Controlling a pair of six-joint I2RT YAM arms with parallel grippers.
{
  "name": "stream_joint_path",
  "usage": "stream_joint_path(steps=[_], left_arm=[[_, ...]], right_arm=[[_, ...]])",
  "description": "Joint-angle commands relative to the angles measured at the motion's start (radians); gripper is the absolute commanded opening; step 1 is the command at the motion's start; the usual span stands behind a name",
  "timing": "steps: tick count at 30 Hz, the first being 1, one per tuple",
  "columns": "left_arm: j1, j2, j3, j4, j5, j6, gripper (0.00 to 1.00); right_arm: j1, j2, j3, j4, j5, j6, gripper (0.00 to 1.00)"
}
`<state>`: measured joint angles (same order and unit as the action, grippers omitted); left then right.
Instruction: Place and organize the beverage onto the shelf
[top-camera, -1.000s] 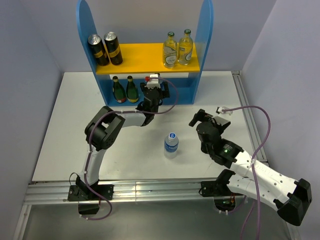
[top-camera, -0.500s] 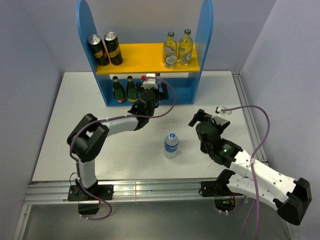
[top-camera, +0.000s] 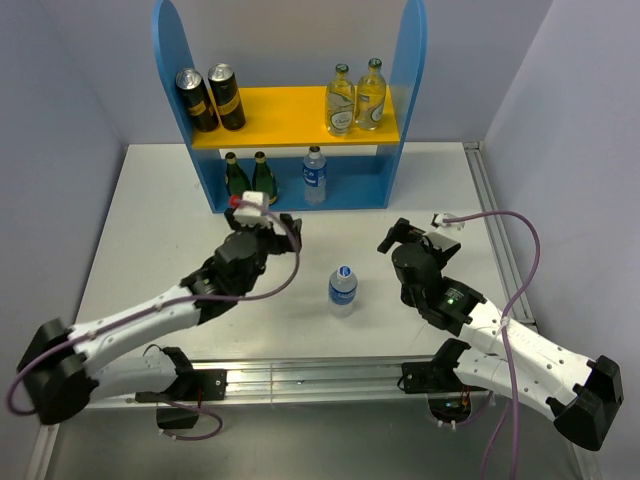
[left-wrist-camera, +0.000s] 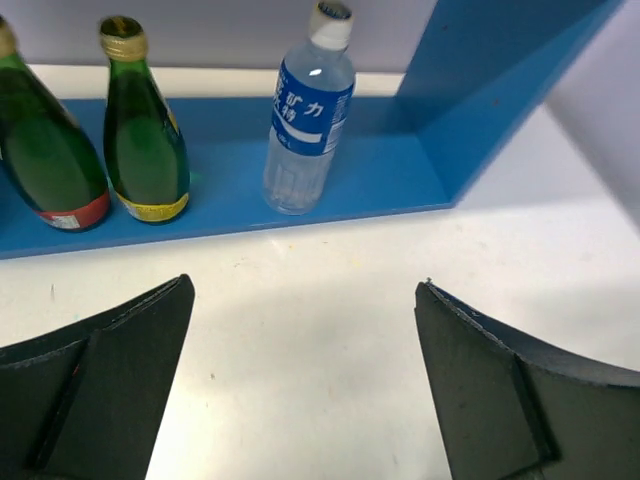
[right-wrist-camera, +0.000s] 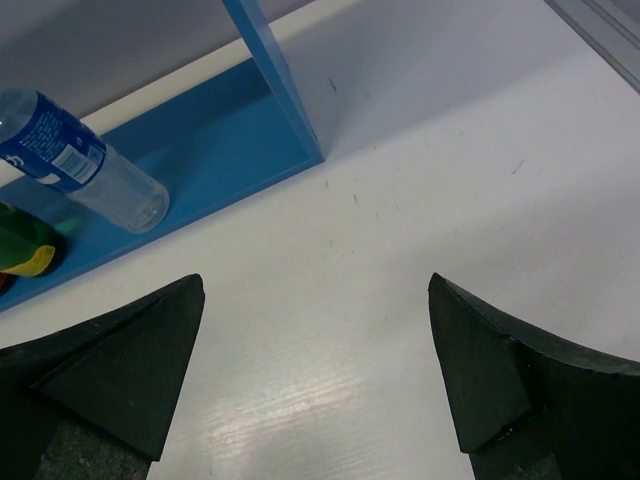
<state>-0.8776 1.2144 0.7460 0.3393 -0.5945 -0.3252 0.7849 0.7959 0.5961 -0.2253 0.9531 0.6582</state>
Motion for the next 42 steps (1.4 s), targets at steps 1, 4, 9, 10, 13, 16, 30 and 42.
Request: stream_joint_path(steps=[1, 4, 9, 10, 13, 16, 30, 42], left_arm=[[-0.049, -0.180, -0.094, -0.172, 0.068, -0.078, 0.98], [-0.110, -0.297, -0.198, -0.204, 0.171, -0.109, 0.98], [-0.184, -0.360, -0.422, -0.004, 0.336, -0.147, 0.98], [-0.201, -0.351, -0.444, 0.044, 0.367, -0.149, 0.98], [-0.240, -0.285, -0.458, 0.176, 0.412, -0.173, 0.98], [-0.261, -0.181, -0.433, 0.266, 0.391, -0.166, 0.98], [-0.285, 0.350, -0.278, 0.695, 0.346, -0.126, 0.83], [-0.284, 0.560, -0.019, 0.650, 0.303, -0.040, 0.08]], right_arm=[[-0.009, -0.009, -0.004, 0.006, 0.049, 0.027, 1.00], [-0.007, -0.015, -0.007, 0.003, 0.064, 0.037, 1.00], [-0.007, -0.018, -0.010, -0.003, 0.078, 0.050, 1.00], [-0.009, -0.021, -0.012, -0.003, 0.081, 0.052, 1.00], [-0.009, -0.023, -0.018, 0.001, 0.084, 0.055, 1.00], [-0.009, -0.018, -0.021, 0.006, 0.088, 0.054, 1.00], [-0.015, -0.006, -0.018, 0.006, 0.081, 0.054, 1.00], [-0.024, -0.015, -0.022, 0.012, 0.065, 0.049, 1.00]])
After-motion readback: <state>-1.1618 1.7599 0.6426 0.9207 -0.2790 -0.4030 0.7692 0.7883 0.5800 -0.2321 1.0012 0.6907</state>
